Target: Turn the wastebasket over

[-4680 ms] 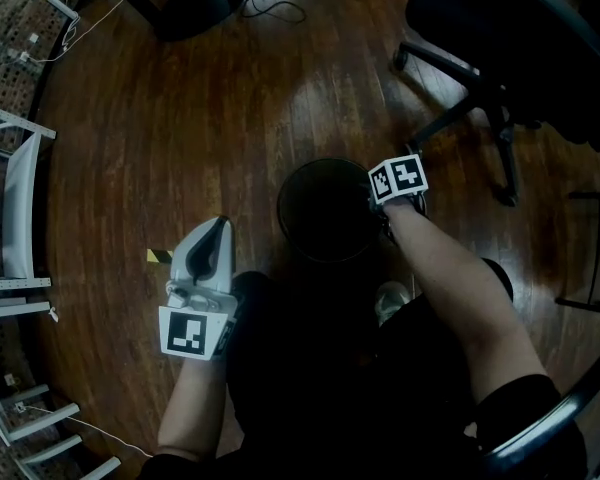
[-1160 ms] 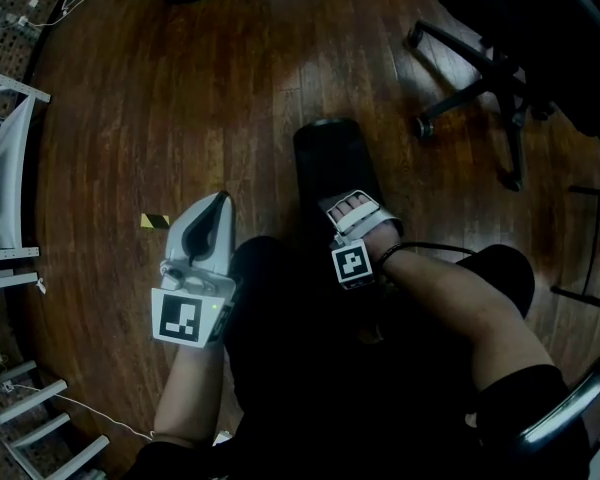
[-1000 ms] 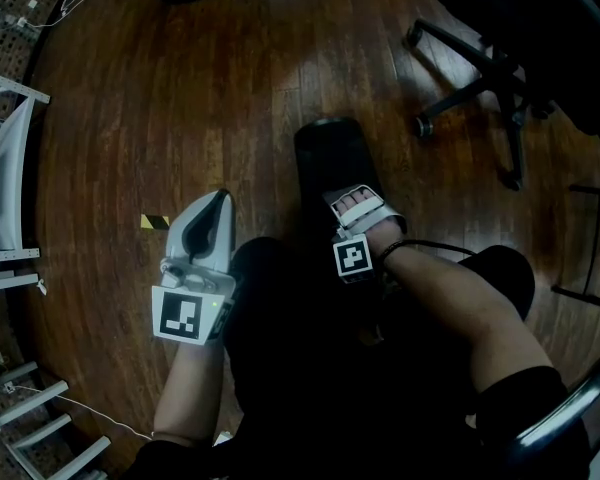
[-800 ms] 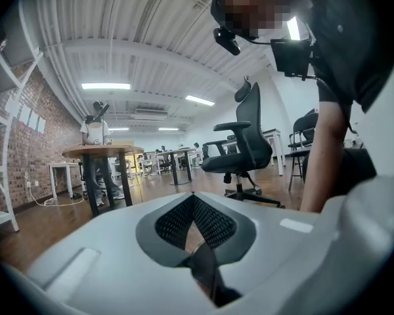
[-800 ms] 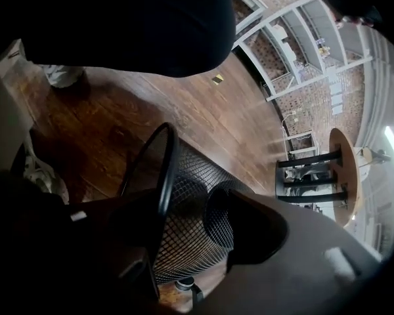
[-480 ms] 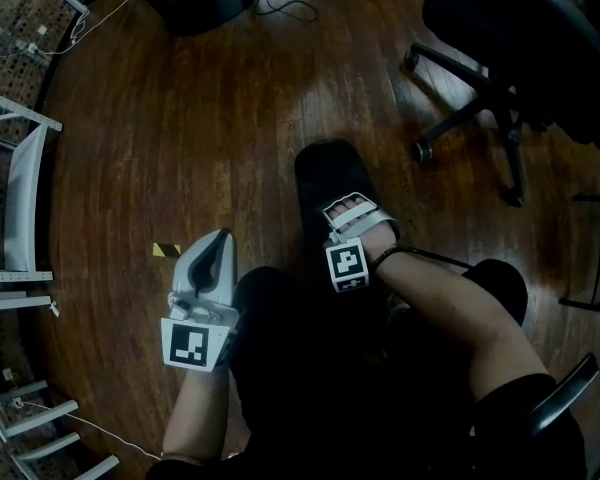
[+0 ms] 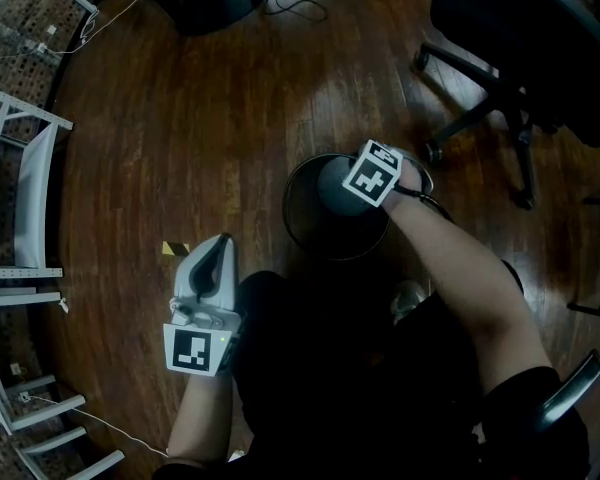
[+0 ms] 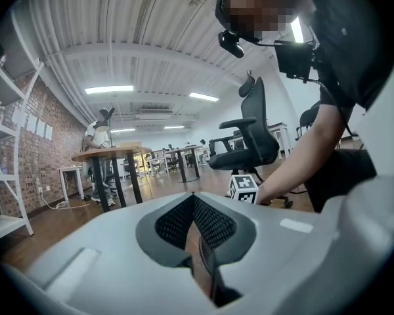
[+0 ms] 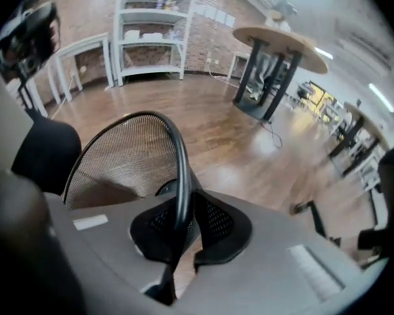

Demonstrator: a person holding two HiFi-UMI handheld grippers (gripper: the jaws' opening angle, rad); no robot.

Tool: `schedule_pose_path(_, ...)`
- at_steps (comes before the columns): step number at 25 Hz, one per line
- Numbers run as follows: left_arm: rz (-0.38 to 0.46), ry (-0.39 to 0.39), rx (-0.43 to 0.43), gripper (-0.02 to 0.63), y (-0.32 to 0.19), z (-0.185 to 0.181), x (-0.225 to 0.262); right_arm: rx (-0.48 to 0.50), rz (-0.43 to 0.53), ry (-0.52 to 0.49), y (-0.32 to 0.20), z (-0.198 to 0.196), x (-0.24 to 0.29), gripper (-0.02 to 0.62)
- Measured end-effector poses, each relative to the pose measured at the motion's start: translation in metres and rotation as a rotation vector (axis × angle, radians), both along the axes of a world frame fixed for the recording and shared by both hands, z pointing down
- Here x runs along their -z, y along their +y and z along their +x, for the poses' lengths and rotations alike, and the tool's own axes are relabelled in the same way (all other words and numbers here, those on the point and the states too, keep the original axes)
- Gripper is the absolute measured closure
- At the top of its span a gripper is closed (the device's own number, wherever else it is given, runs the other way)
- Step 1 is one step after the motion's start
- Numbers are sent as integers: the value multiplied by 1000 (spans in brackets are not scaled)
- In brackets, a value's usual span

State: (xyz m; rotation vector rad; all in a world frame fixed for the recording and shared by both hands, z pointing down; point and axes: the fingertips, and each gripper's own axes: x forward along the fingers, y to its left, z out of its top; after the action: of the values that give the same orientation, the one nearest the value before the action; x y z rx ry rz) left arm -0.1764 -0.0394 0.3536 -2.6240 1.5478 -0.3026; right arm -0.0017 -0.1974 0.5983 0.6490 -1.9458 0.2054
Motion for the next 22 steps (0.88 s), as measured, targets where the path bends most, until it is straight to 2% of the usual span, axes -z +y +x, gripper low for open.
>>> schedule_pose_path(2,-2,-2,8,606,1,-3,-1,-109,-111,-61,-2,10,-6,578)
schedule_pose_path(4,-7,-2,11,606,1,-3,-1,-196,-181,-114,-5,16,-10,569)
schedule_pose_path(10,-15,-9,21,606,3,-15,-1,-328,-270,-199,-13,18,-30,565)
schedule_pose_path(12,2,-7,10,606,1,-12,-1,-384,-309,-224,-12,29,-41,565)
schedule_pose_path(14,-16,-7,18,606,-1,-8,-7,-448,-343,-250,-9,43,-53,565)
schedule_pose_path(17,-26,3,10,606,-4,-4,-12,-534,-387,-335,-5,54,-61,550)
schedule_pose_path(20,-22,26,9,606,-10,-5,-14,-528,-459,-378,3,56,-56,444)
schedule_pose_path(22,-25,34,10,606,-14,-4,-17,-453,-454,-348,11,61,-43,437)
